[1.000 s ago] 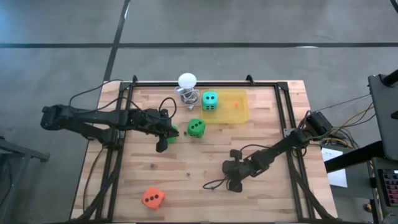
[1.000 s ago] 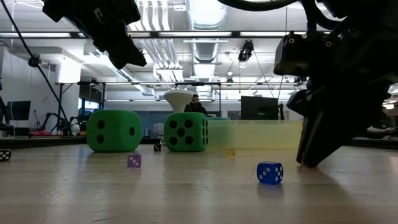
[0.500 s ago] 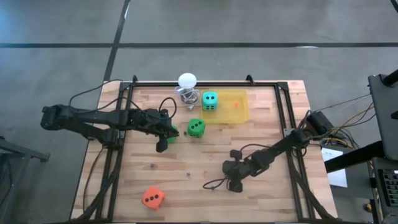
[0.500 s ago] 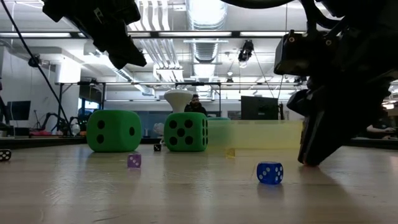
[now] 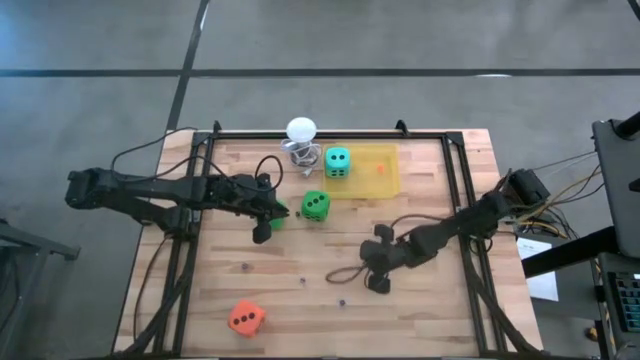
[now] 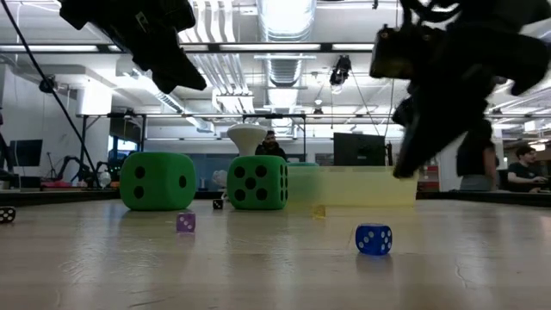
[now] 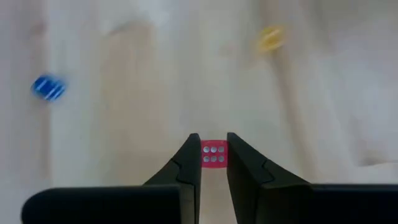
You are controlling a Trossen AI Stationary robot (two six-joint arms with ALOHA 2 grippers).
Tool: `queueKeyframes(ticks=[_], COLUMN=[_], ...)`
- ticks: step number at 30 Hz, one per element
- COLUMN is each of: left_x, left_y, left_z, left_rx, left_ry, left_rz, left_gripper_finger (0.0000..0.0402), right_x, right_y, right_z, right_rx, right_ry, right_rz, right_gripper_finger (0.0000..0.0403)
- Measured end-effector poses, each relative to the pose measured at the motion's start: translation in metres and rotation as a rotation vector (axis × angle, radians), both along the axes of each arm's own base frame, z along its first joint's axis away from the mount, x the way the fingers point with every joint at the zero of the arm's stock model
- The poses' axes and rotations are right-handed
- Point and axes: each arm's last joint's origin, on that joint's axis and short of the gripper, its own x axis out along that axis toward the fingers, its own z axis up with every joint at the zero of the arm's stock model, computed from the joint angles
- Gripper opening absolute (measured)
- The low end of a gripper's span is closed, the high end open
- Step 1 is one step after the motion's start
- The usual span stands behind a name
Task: Pick & Place Dice
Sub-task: Put the small red dice into the yellow bin
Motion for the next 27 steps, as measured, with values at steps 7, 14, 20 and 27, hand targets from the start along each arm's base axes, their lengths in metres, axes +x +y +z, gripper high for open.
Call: queueKeyframes(ticks=[7, 14, 20, 27], left_x=[0.001, 0.001, 0.001, 0.001], left_y=[0.000, 0.000, 0.000, 0.000], left_z=[0.001, 0.001, 0.001, 0.002], left_rx=[0.006, 0.003, 0.003, 0.019], left_ry=[-0.012, -0.012, -0.013, -0.024], left_rz=[0.003, 0.005, 0.005, -0.006], left_gripper_finger=[0.0058, 0.0058, 0.0058, 0.0058], right_x=[-0.008, -0.018, -0.029, -0.042], right_y=[-0.044, -0.110, -0.171, -0.228], right_z=[0.039, 0.070, 0.072, 0.057], right_rx=[-0.049, -0.057, -0.024, 0.015], right_ry=[-0.083, -0.157, -0.142, -0.091], right_rz=[-0.086, -0.194, -0.309, -0.422], right_gripper_finger=[0.0040, 0.0040, 0.0040, 0.0040])
